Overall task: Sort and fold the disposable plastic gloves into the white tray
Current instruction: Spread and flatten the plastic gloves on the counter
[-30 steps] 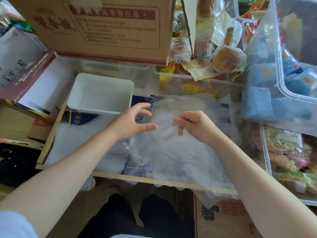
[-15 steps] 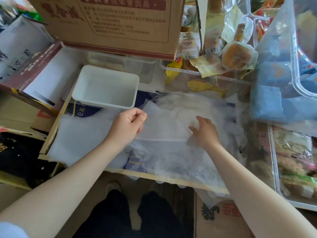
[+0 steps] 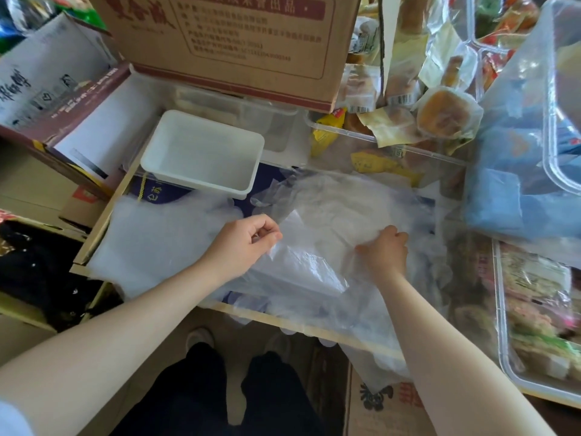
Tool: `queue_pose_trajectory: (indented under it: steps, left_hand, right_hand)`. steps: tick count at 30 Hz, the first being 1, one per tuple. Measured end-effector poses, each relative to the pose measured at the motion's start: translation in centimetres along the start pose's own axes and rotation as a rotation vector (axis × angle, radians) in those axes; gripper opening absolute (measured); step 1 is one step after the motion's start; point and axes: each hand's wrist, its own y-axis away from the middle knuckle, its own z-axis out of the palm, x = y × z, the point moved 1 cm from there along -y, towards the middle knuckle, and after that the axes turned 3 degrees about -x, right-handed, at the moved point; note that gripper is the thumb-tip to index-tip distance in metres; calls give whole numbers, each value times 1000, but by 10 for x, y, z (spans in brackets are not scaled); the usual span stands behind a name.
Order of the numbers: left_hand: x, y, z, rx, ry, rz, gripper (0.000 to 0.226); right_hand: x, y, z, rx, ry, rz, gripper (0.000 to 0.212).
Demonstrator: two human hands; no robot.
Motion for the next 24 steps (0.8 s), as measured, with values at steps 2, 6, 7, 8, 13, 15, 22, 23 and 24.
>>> queue_pose_trajectory:
  steps: [2, 6, 7, 8, 13, 15, 22, 23, 24]
  left_hand:
    - [0, -1, 0, -7, -24, 1, 14]
    - [6, -2, 0, 6, 1, 23, 20]
    - [7, -3, 0, 5, 7, 30, 20]
    - [8, -4, 1, 2, 10, 37, 20]
    - [18, -9, 3, -14, 26, 118, 18]
    - [23, -11, 5, -44, 53, 197, 17]
    - [41, -32, 18, -165, 21, 380, 16]
    - [45, -36, 19, -186, 19, 395, 13]
    - [50, -40, 21, -205, 19, 417, 12]
  right_hand:
    - [5, -4, -5, 44, -102, -17, 34]
    - [9, -5, -20, 135, -343, -21, 23]
    - [7, -5, -24, 152, -373, -39, 21]
    - [4, -3, -29, 165, -398, -59, 23]
    - [-9, 9, -54, 1, -670, -13, 44]
    - [-15, 20, -62, -181, -676, -60, 31]
    - [-36, 57, -91, -94, -144, -814, 7]
    - [-36, 63, -96, -112, -124, -907, 7]
    - [-37, 67, -100, -131, -103, -975, 8]
